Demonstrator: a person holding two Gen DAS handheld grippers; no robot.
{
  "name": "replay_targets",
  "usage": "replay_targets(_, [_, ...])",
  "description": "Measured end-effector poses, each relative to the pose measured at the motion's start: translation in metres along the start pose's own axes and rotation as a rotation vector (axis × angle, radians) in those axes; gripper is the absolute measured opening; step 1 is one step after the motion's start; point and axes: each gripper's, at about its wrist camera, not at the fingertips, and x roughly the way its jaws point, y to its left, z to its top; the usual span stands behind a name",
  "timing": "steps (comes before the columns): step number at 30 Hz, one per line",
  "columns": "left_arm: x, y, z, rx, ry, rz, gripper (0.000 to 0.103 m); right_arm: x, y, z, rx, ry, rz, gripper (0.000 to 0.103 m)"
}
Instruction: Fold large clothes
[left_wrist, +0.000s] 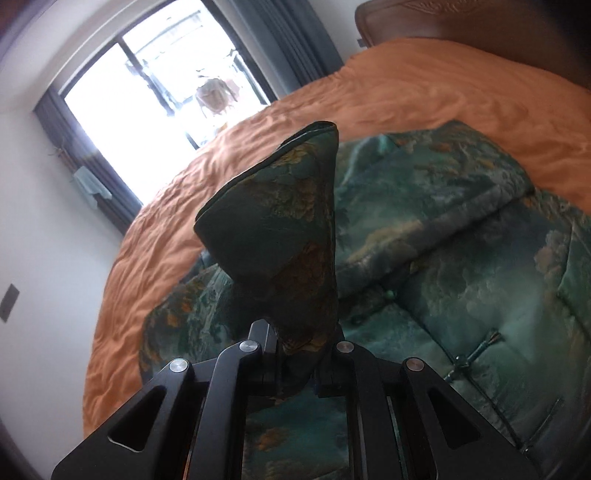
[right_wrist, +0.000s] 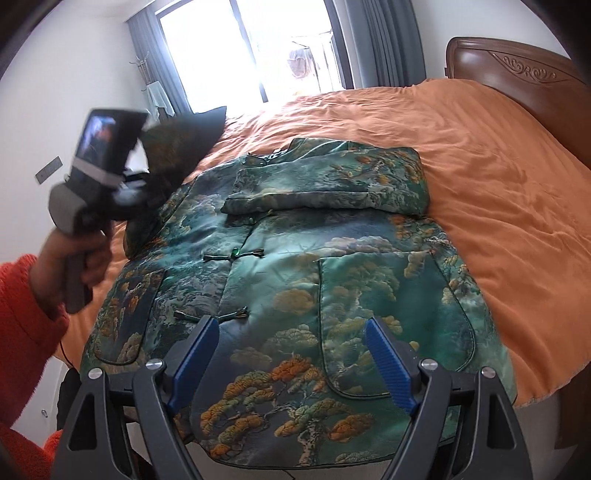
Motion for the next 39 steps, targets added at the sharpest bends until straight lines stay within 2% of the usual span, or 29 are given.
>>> replay_targets(3, [0.014,-0.008,-0.009,-0.025,0.049,-0.043,0.012,0.002,-0.003,0.002,0.008,0.003,0.004,0.084])
replay_targets(4, [0.018,-0.011,-0.012,-0.03,0.066,-0.058,0.018,0.003,-0.003,0.003,0.007,0.004,0.004,0.084])
replay_targets(6, [0.023,-0.013,-0.015,-0.032,0.085,-0.084,0.022,0.006,-0.003,0.005,-0.002,0.007,0.003,0.084])
replay_targets(8, [0.02,-0.018,-0.02,-0.02,0.083,-0.095,0.047,0.009,-0.004,0.01,-0.004,0.012,0.011,0.084])
replay_targets(9, [0.015,-0.019,-0.022,-0.013,0.068,-0.095,0.066,0.011,-0.005,0.013,-0.001,0.014,0.015,0.084])
replay_targets(10, [0.009,-0.02,-0.024,-0.004,0.049,-0.092,0.077,0.014,-0.007,0.018,0.004,0.017,0.018,0.084])
replay_targets(12, [-0.006,-0.018,-0.032,0.011,0.016,-0.101,0.083,0.018,-0.012,0.03,0.022,0.023,0.036,0.084])
replay_targets(15, [-0.025,-0.008,-0.048,-0.001,0.023,-0.127,0.083,0.031,-0.023,0.057,0.076,0.04,0.081,0.084])
replay_targets(19, [-0.049,0.017,-0.072,-0.077,0.036,-0.137,0.083,0.069,-0.032,0.096,0.17,0.1,0.154,0.084])
replay_targets(24, [-0.074,0.053,-0.099,-0.187,0.038,-0.112,0.083,0.15,-0.02,0.133,0.308,0.199,0.345,0.084])
replay_targets(26, [-0.079,0.064,-0.106,-0.22,0.041,-0.101,0.083,0.18,-0.008,0.138,0.323,0.233,0.38,0.084])
replay_targets(30, [-0.088,0.079,-0.123,-0.246,0.045,-0.067,0.083,0.227,0.01,0.137,0.317,0.296,0.312,0.083])
replay_targets(32, [-0.09,0.084,-0.13,-0.249,0.046,-0.047,0.083,0.235,0.019,0.133,0.305,0.32,0.302,0.075])
replay_targets(34, [-0.091,0.09,-0.134,-0.266,0.05,-0.047,0.083,0.233,0.028,0.132,0.28,0.316,0.335,0.031])
replay_targets(35, [-0.088,0.093,-0.134,-0.275,0.051,-0.051,0.083,0.228,0.034,0.134,0.234,0.305,0.309,0.02])
replay_targets(37, [-0.086,0.098,-0.132,-0.296,0.049,-0.054,0.083,0.218,0.044,0.143,0.155,0.268,0.285,0.014])
replay_targets(39, [-0.083,0.104,-0.128,-0.322,0.045,-0.056,0.083,0.209,0.05,0.157,0.109,0.223,0.287,0.014])
